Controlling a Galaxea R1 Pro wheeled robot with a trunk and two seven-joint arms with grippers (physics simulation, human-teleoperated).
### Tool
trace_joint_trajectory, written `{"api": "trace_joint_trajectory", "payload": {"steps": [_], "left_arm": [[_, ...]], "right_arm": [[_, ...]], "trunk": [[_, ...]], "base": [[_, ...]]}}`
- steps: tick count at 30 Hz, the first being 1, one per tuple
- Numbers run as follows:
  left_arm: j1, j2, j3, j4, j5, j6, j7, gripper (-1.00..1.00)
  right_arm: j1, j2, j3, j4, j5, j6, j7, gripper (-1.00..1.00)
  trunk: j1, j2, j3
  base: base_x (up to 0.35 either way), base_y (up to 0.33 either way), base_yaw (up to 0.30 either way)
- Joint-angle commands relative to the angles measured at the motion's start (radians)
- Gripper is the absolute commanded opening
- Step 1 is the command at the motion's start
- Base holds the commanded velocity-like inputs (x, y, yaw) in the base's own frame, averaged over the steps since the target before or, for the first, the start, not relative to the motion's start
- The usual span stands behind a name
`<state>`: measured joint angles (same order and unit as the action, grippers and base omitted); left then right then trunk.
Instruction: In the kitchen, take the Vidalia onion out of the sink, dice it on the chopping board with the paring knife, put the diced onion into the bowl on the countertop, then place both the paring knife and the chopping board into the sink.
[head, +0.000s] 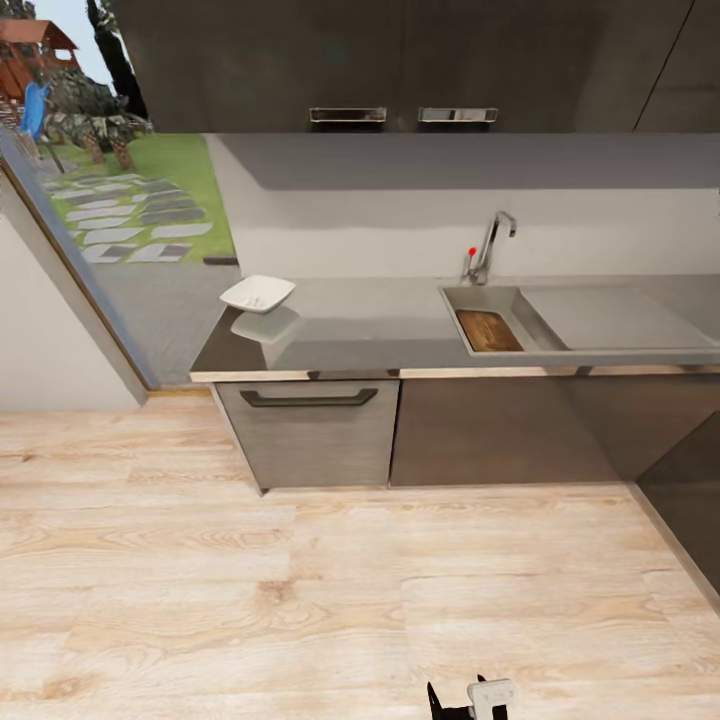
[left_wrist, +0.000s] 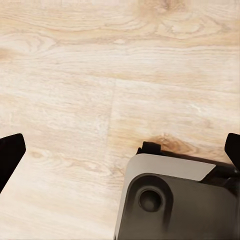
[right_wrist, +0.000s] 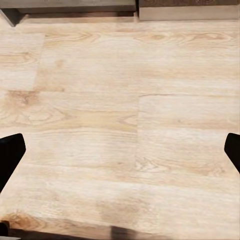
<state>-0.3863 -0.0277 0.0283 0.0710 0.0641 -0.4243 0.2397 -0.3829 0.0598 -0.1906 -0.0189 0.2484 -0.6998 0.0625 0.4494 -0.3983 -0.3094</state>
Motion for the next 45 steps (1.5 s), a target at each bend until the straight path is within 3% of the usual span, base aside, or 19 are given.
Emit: {"api": "trace_joint_trajectory", "payload": {"steps": [1, 21, 29, 45], "left_arm": [[-0.002, -0.001, 0.002, 0.004, 0.006, -0.008, -0.002, 1.00], [-0.002, 0.001, 0.002, 0.005, 0.008, -0.004, 0.000, 1.00], [-0.002, 0.049, 0.003, 0.006, 0.008, 0.001, 0.002, 1.00], [-0.002, 0.051, 0.002, 0.007, 0.008, 0.002, 0.001, 1.00]], "right_arm": [[-0.001, 0.000, -0.009, 0.000, 0.002, -0.003, 0.007, 1.00], [-0.001, -0.007, -0.010, -0.001, 0.002, -0.003, 0.005, 1.00], [-0.001, -0.008, -0.011, -0.001, 0.002, -0.003, 0.005, 1.00], [-0.001, -0.006, -0.012, -0.003, 0.000, -0.003, 0.005, 1.00]], "trunk": [[0.001, -0.002, 0.000], [0.001, -0.002, 0.019], [0.001, -0.002, 0.031], [0.001, -0.002, 0.057]], "base": [[0.000, 0.000, 0.000], [0.000, 0.000, 0.000], [0.000, 0.000, 0.000], [0.000, 0.000, 0.000]]}}
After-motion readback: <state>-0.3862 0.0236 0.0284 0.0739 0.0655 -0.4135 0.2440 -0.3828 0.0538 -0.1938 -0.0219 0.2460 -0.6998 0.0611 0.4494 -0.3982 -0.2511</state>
